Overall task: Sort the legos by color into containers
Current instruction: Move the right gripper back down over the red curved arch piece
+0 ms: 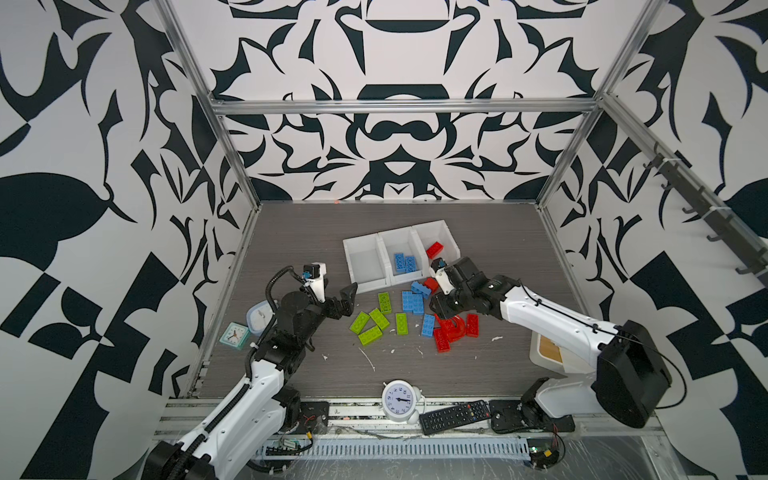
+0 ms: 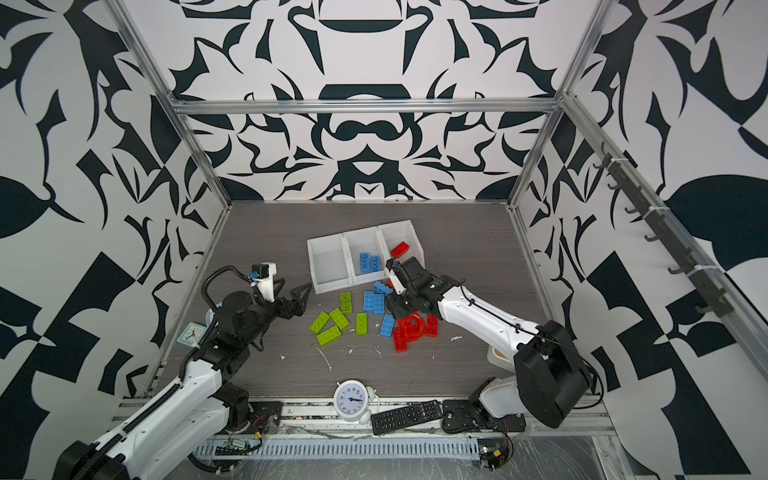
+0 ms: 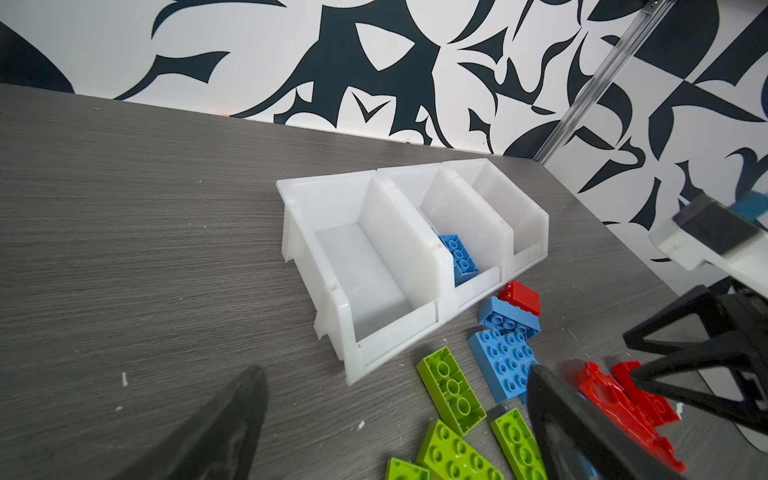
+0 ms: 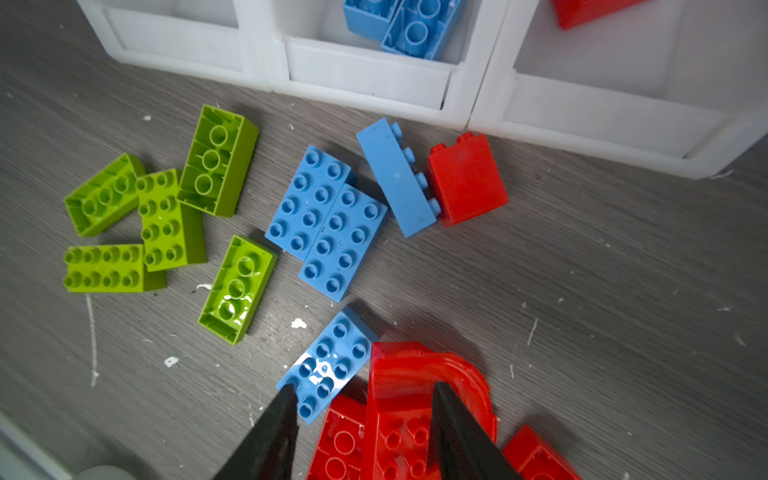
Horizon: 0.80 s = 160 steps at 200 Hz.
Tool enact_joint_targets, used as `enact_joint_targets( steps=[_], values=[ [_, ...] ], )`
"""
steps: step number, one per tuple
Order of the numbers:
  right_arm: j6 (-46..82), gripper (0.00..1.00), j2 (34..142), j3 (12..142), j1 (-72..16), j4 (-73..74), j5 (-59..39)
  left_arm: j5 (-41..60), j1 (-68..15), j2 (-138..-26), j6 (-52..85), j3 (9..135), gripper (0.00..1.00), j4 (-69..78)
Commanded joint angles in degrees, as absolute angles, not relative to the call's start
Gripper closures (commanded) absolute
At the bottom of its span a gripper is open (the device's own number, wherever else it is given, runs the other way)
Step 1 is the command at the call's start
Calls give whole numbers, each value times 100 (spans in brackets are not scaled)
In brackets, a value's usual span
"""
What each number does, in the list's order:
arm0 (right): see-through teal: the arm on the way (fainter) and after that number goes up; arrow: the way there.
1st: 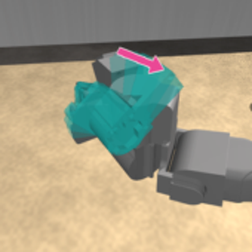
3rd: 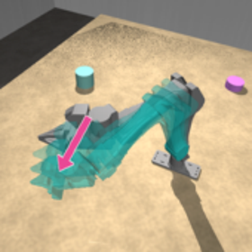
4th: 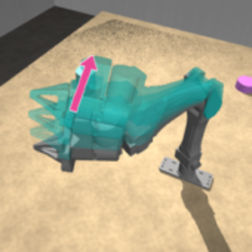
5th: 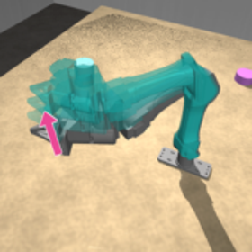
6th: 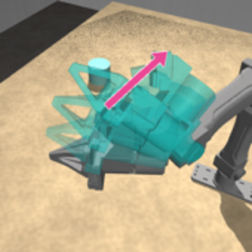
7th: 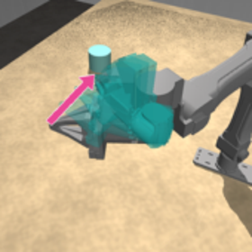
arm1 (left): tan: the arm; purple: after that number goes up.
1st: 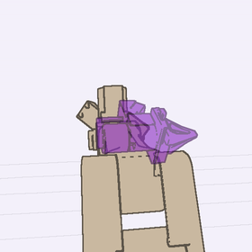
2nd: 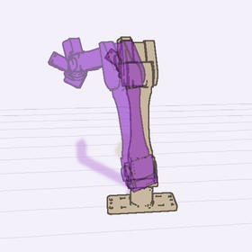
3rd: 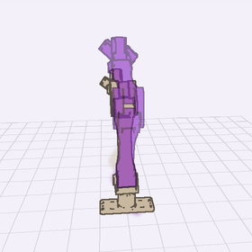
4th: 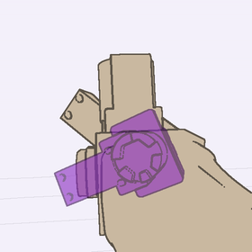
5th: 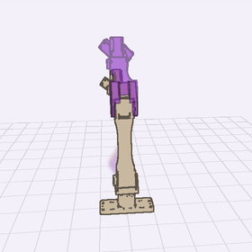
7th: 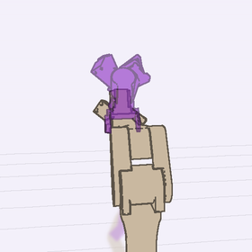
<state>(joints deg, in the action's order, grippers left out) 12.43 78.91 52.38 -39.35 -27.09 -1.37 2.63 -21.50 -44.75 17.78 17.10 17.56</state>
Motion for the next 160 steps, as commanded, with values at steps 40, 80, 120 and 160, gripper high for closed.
enact_joint_targets(
  steps=[40,80,120,160],
  values=[
    [1682,45,8126,5537,-4652,-3779,1198,334,-2161,-4548,1793,1784,0,1675],
    [2086,45,8457,5664,-4861,-4084,1578,276,-2158,-4482,1785,1760,0,1657],
    [2241,45,8562,5654,-4870,-3884,1317,315,-2161,-4526,1809,1767,0,1671],
    [2409,45,8538,5420,-4854,-3560,1269,332,-2160,-4475,1835,1773,0,1657]
  ],
)
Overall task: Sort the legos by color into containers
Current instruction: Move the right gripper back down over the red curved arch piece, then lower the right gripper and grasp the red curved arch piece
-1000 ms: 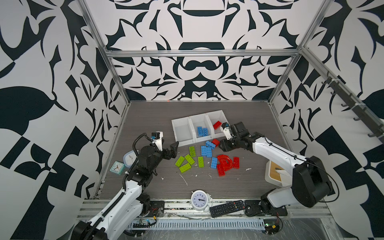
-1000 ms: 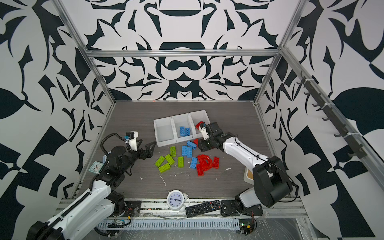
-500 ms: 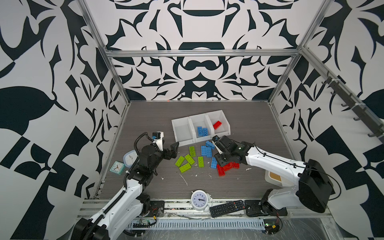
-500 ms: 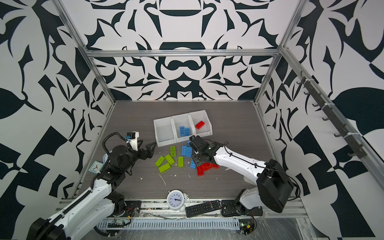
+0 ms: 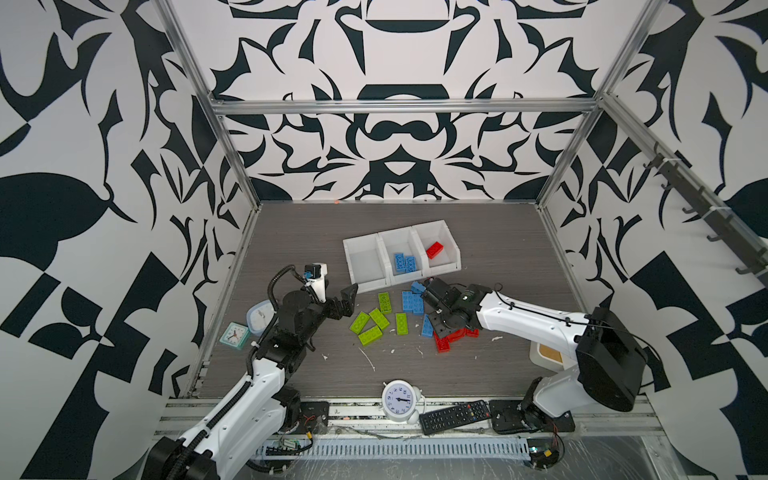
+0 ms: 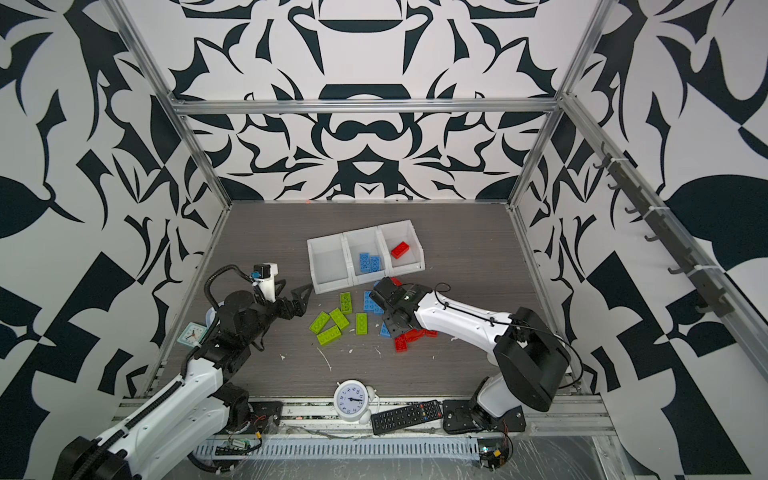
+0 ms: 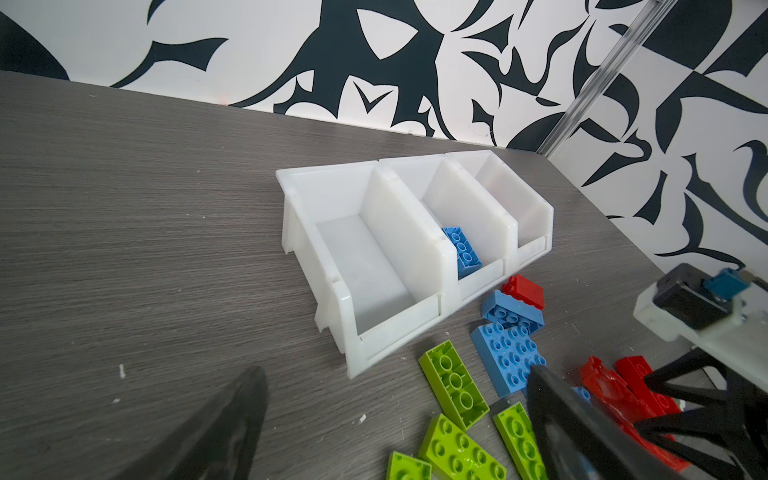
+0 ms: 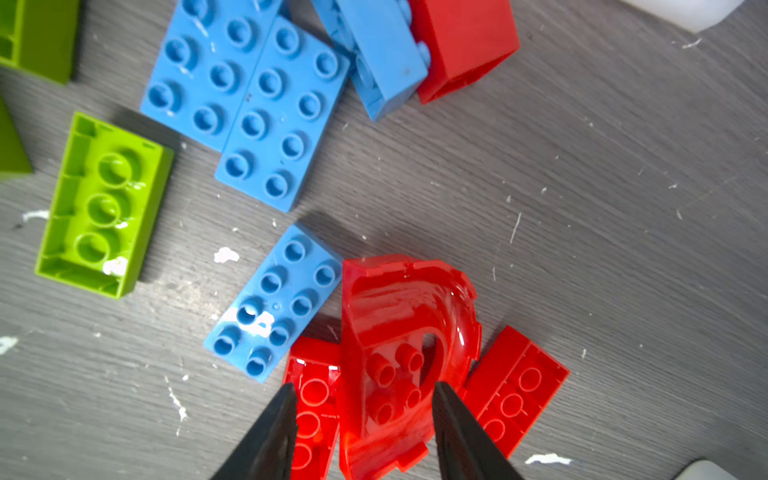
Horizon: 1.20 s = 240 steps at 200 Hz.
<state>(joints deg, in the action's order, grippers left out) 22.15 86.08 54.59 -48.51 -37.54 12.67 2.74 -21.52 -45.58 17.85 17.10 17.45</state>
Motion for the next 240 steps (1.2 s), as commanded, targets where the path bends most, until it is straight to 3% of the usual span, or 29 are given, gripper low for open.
enact_joint_targets(
  steps=[1,60,177,240],
  values=[
    [2409,45,8541,5413,-4853,-3555,1267,333,-2161,-4474,1836,1770,0,1655],
    [2513,46,8422,4984,-4550,-3041,691,284,-2157,-4455,1835,1749,0,1652],
    [2568,50,7765,4800,-4375,-2893,740,308,-2161,-4604,1835,1749,0,1741],
    [2474,49,8321,4905,-4289,-3027,744,299,-2154,-4658,1842,1774,0,1749]
  ],
)
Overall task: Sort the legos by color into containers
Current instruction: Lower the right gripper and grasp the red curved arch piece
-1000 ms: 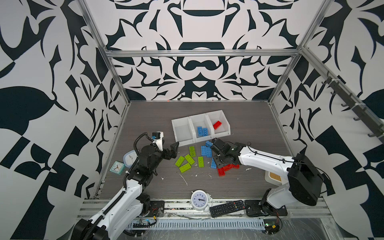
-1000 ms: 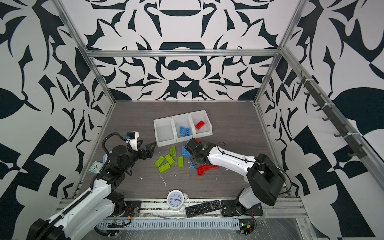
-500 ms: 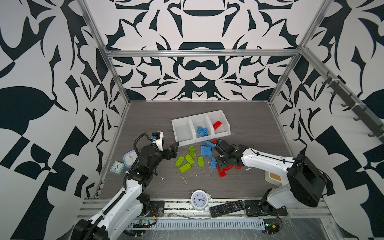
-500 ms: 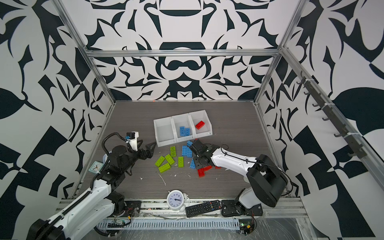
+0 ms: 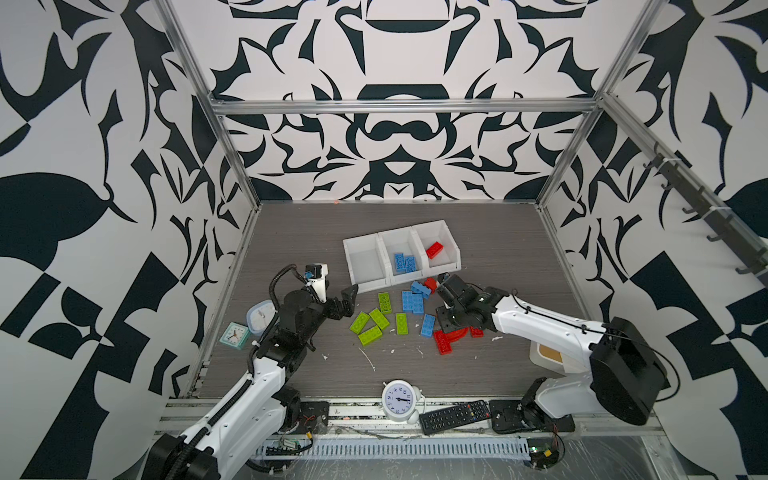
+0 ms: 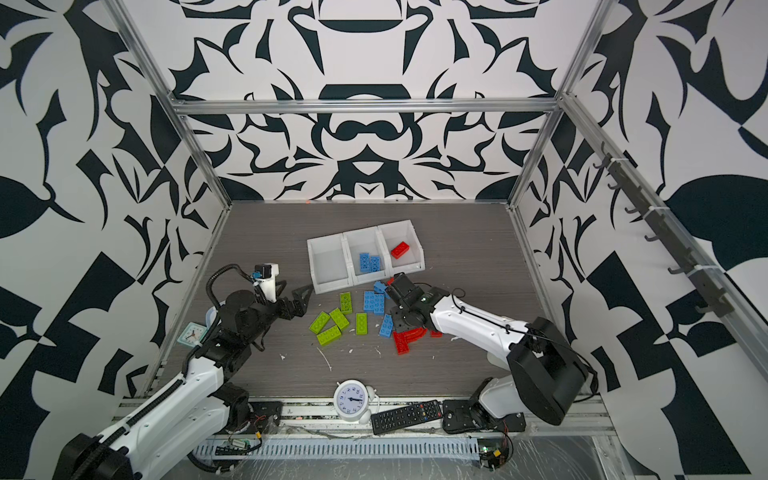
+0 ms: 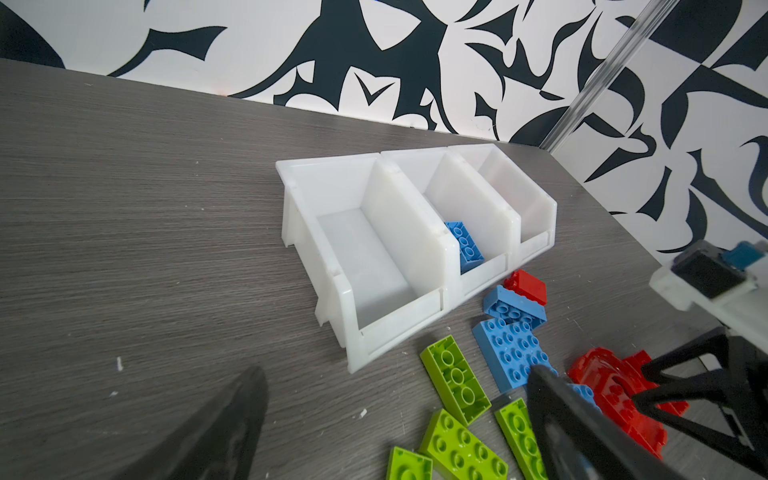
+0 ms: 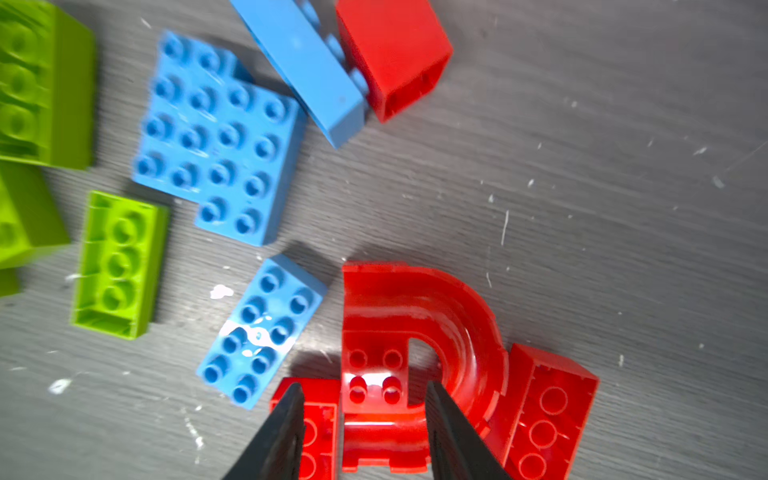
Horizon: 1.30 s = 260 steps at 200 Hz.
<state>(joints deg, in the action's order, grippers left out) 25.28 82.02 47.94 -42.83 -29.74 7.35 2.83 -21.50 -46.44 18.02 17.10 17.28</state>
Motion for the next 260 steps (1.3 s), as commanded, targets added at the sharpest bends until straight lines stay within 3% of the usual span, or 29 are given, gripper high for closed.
enact_joint_targets(
  steps=[1,70,138,207,260],
  values=[
    [2471,49,8334,4905,-4289,-3013,735,299,-2158,-4658,1840,1775,0,1749],
    [2458,50,8764,4774,-4229,-2630,874,303,-2162,-4597,1853,1758,0,1730],
    [2435,60,9032,4848,-4210,-2478,826,264,-2155,-4521,1841,1775,0,1655],
    [2360,71,8383,4786,-4047,-2614,785,256,-2162,-4526,1846,1759,0,1661],
    [1813,73,7807,5328,-3494,-2986,321,255,-2158,-4597,1846,1763,0,1705]
  ],
)
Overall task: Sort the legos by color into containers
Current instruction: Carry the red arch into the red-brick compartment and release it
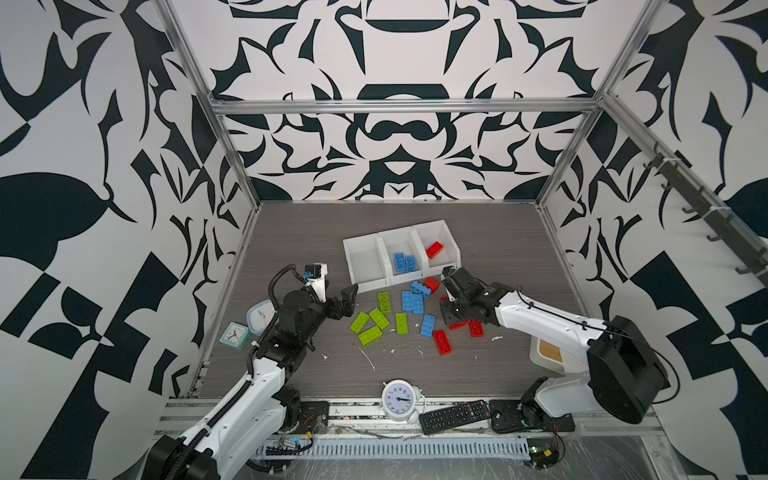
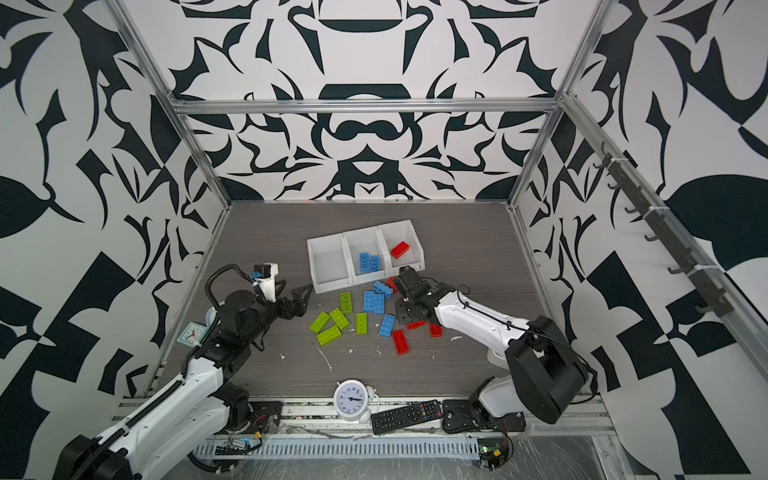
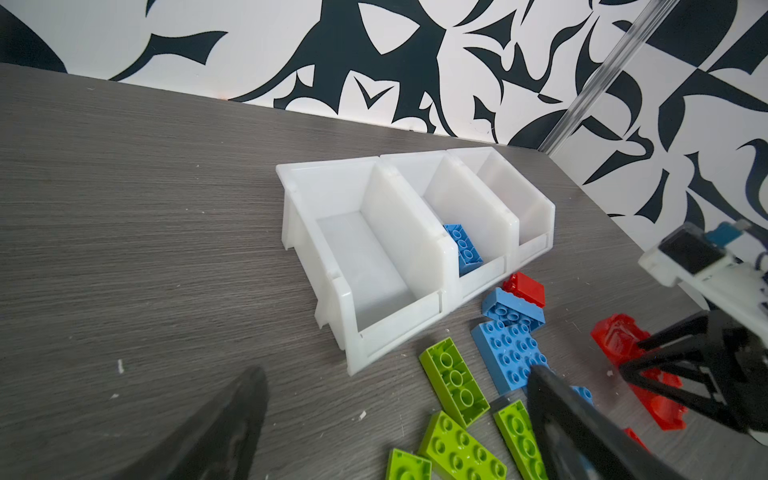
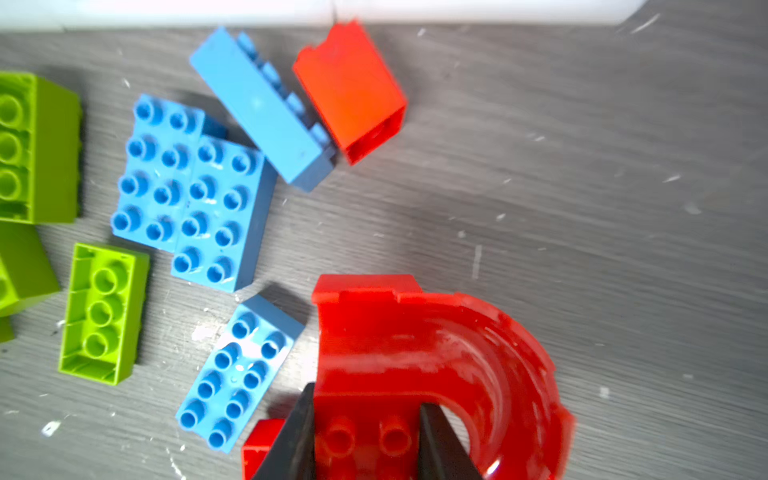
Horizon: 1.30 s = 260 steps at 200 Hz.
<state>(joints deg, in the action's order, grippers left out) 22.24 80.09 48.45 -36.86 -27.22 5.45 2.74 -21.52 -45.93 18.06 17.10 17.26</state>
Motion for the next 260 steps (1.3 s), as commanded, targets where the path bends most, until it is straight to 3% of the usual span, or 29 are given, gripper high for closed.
enact_joint_targets(
  steps=[1,65,118,172,260],
  values=[
    [1799,73,7806,5345,-3474,-2987,297,255,-2160,-4601,1846,1760,0,1705],
    [711,74,8914,7081,-2233,-2634,-1340,252,-2162,-4723,1786,1775,0,1743],
    [-129,74,10411,8937,-1887,-3113,-1796,369,-2162,-4785,1805,1773,0,1803],
    [71,76,11208,9601,-1757,-2846,-2387,337,-2162,-4860,1751,1754,0,1881],
    [46,71,11951,10104,-1715,-2846,-2242,321,-2162,-4499,1773,1678,0,1829]
  ],
)
